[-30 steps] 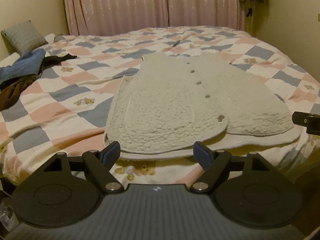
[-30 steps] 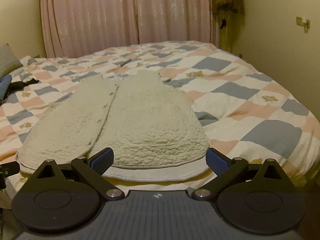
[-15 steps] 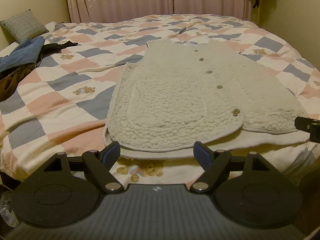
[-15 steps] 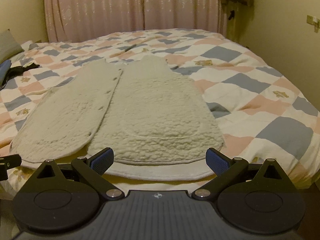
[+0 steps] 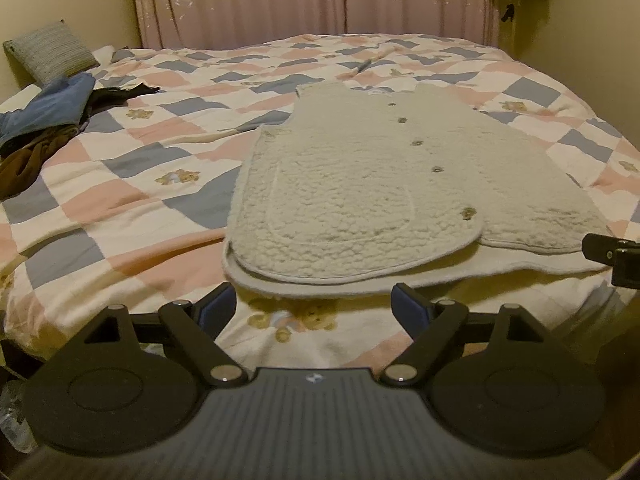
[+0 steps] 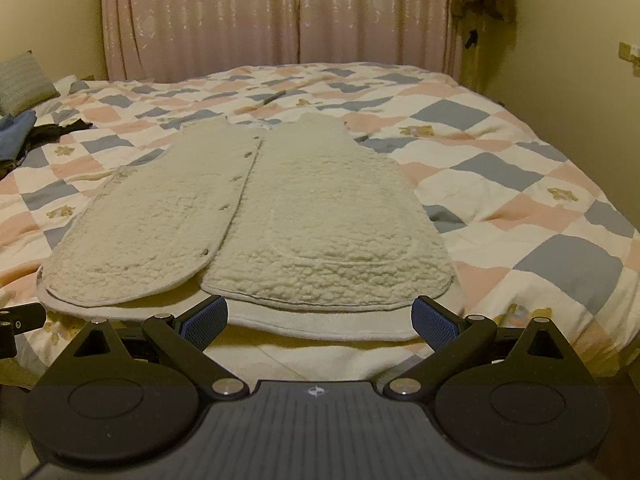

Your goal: Fold clothes

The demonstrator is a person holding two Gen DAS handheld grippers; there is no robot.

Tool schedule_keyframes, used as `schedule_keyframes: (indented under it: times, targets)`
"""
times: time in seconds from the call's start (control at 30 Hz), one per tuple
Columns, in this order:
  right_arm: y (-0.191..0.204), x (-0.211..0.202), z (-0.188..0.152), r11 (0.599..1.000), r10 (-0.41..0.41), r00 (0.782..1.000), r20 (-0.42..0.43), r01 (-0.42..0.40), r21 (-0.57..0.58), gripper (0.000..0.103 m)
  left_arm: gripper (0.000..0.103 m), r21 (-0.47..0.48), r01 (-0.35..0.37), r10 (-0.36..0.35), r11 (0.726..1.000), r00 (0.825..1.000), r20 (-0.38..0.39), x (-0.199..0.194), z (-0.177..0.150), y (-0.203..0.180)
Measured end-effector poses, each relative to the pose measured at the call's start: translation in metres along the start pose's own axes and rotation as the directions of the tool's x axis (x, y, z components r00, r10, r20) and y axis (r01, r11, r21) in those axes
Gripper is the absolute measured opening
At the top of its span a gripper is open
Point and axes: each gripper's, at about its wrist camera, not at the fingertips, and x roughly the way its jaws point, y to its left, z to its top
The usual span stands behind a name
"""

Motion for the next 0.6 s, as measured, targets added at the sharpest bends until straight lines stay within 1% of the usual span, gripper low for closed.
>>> schedule_keyframes:
  times: [0.17,0.4,0.53,0.6]
  targets:
    - [-0.016,0.003,0.001,0.999,-0.029,1.0,-0.002,0.029,0.03,0.101,0.083,0.025,0.029,-0.029,0.999,1.0,0.003,0.005,0.005,-0.014]
    - [-0.037,0.02,0.008,0.997,-0.05,0.999,-0.011,0.051,0.055,0.101,0.084,0.058,0.05,-0.049,0.997,0.998,-0.026,0.026,0.014,-0.025]
    - [-0.057,0.042,0.027,0.999,-0.019,1.0,0.004,0.018,0.047,0.101,0.084,0.08,0.075,-0.073,0.994,0.997,-0.03,0.047,0.032,-0.02]
    - [-0.072,0.057,0.043,0.999,0.03,0.999,0.019,-0.03,0.043,0.101,0.084,0.092,0.101,-0.099,0.991,0.995,-0.031,0.061,0.045,-0.012]
